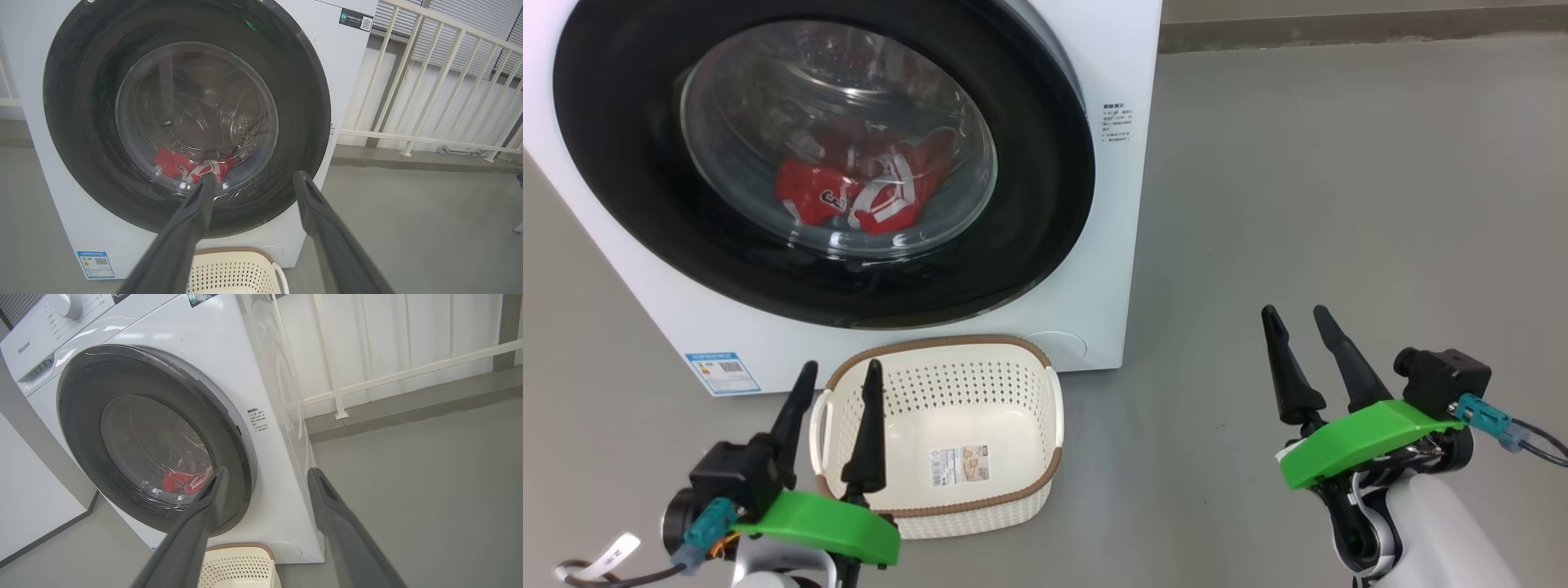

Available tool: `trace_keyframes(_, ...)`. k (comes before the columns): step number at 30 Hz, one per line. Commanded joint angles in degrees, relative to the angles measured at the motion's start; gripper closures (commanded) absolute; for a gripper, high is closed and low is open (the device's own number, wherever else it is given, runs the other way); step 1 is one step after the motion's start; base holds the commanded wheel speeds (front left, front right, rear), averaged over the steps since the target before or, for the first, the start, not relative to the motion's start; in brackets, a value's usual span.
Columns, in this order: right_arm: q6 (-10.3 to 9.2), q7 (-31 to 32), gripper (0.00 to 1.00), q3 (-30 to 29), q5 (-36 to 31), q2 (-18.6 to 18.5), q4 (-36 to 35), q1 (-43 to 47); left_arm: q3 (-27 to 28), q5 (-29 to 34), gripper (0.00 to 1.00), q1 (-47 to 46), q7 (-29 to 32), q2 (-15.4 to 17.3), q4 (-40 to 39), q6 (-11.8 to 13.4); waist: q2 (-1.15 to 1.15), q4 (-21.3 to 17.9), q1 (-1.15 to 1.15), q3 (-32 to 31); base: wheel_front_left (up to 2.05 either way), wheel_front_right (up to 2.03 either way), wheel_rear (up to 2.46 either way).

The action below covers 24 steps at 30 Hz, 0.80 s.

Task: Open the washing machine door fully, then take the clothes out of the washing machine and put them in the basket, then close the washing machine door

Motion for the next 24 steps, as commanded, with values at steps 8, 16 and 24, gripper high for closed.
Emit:
trace_keyframes(8,0.63,-2.3,0.0,2.1,-7.5,-0.4,-0.9,-4.6,0.6,6.7,0.0,-3.4,-2.3,1.5,-0.9,1.2,0.0,0.1,0.0,-0.1,0.0,0.0,0.0)
trace_keyframes(16,0.69,-3.9,0.0,3.0,-12.7,-0.6,-0.6,-5.8,0.0,11.6,0.0,-4.3,-3.9,1.7,-0.8,1.8,0.0,0.1,0.0,-0.3,0.0,0.0,0.0)
trace_keyframes(24,0.7,-4.1,0.0,3.0,-13.3,-0.7,-0.2,-6.0,0.4,11.2,0.0,-4.5,-4.1,1.6,0.2,1.9,0.0,0.1,0.0,-0.3,0.0,0.0,0.0)
